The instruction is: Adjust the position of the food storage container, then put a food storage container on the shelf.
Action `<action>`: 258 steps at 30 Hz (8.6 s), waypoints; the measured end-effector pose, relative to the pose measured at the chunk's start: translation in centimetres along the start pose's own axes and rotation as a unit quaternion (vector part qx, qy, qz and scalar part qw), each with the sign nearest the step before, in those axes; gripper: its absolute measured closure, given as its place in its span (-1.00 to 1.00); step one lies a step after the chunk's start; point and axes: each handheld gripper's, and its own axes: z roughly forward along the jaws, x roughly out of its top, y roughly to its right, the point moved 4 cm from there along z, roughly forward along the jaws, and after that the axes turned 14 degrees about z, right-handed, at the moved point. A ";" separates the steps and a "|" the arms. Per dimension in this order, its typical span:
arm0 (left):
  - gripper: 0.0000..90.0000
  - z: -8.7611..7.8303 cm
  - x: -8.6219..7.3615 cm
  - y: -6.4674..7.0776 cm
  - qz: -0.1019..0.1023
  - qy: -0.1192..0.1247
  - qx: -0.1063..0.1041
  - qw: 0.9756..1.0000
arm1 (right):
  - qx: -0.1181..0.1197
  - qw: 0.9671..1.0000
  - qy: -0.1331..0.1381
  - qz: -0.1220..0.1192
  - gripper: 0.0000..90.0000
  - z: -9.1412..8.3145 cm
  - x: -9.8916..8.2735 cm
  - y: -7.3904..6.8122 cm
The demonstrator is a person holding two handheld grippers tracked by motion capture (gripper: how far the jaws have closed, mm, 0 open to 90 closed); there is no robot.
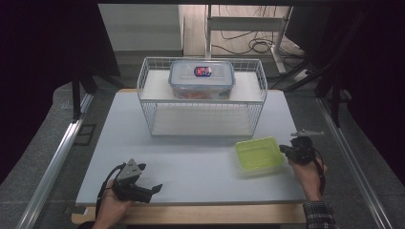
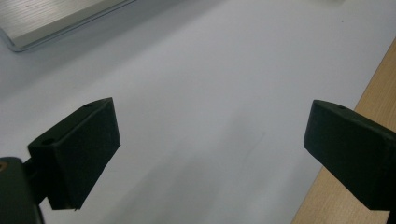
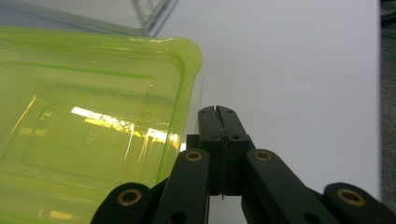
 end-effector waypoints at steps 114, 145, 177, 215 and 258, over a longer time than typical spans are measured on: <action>-0.91 0.6 -0.2 0.3 0.012 -0.021 -0.006 1.000 | 0.249 0.950 -0.103 0.161 0.45 2.8 -2.5 -11.6; -0.91 0.4 -0.2 0.2 0.010 -0.018 -0.002 1.000 | 0.315 0.923 -0.106 0.195 0.78 1.4 -0.4 -12.8; -0.91 0.3 -0.1 0.1 0.008 -0.015 -0.001 1.000 | 0.356 0.913 -0.045 0.193 0.79 -4.3 6.7 -14.7; -0.91 0.3 -0.1 0.1 0.006 -0.011 -0.002 1.000 | 0.357 0.911 0.031 0.206 0.79 -9.7 15.4 -16.4; -0.91 0.2 -0.1 0.2 0.004 -0.005 -0.010 1.000 | 0.255 0.938 0.100 0.213 0.78 -6.5 23.8 -20.8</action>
